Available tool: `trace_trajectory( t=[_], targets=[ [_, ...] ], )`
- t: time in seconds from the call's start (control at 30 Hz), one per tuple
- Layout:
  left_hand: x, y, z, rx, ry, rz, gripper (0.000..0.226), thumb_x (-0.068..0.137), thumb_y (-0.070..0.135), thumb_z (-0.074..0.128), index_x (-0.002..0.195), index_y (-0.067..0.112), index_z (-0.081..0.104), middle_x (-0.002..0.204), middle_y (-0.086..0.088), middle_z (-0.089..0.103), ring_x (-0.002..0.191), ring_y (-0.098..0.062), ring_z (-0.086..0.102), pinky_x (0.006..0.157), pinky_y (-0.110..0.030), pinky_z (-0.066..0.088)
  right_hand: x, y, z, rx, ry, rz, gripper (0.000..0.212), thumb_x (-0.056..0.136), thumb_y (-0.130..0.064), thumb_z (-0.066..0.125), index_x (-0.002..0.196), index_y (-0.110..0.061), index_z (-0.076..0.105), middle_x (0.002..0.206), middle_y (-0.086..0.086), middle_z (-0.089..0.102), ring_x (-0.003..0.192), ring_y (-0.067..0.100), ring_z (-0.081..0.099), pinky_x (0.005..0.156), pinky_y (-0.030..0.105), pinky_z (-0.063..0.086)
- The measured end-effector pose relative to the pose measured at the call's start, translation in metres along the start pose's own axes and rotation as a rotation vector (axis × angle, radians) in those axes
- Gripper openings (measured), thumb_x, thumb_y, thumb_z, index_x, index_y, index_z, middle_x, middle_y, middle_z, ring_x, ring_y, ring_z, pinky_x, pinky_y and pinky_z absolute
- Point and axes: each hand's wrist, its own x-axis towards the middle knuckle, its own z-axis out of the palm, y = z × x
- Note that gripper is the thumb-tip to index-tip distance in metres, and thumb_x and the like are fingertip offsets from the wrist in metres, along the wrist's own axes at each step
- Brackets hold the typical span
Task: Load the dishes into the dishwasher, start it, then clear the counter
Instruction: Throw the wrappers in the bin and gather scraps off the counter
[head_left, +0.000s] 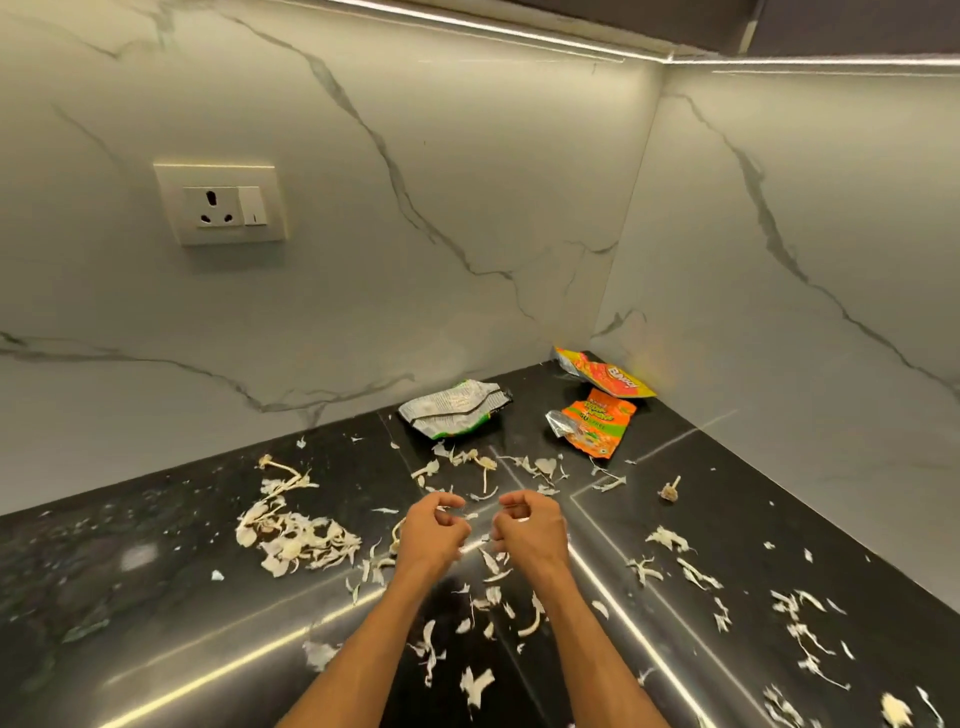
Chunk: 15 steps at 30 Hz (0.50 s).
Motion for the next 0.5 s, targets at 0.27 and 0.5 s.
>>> trace_trajectory(
  t=[0.27,0.5],
  targets=[
    [0.061,0.009,0.002,-0.086,0.051,-0.051,0.019,0.084,-0.001,0.065,0.097,0.012,0.064,0.081,-0.01,0.069,0.064,-0.018,0.064,0.061,-0.031,0.057,0.058,-0.007,0.016,-0.03,0.044,0.022,0.025,0.077,-0.001,0.056,0.08,-0.024,0.063,0.077,0.006,0.07,0.073,0.024,0.07,0.07,0.047,0.06],
    [0.103,0.023,0.03,-0.119,0.059,-0.079,0.017,0.084,0.002,0.066,0.097,0.013,0.065,0.083,-0.01,0.069,0.069,-0.02,0.068,0.067,-0.038,0.061,0.116,-0.002,0.019,-0.046,0.027,0.044,0.014,0.077,-0.012,0.064,0.084,-0.024,0.066,0.078,0.002,0.072,0.075,0.019,0.071,0.073,0.045,0.06]
  ],
)
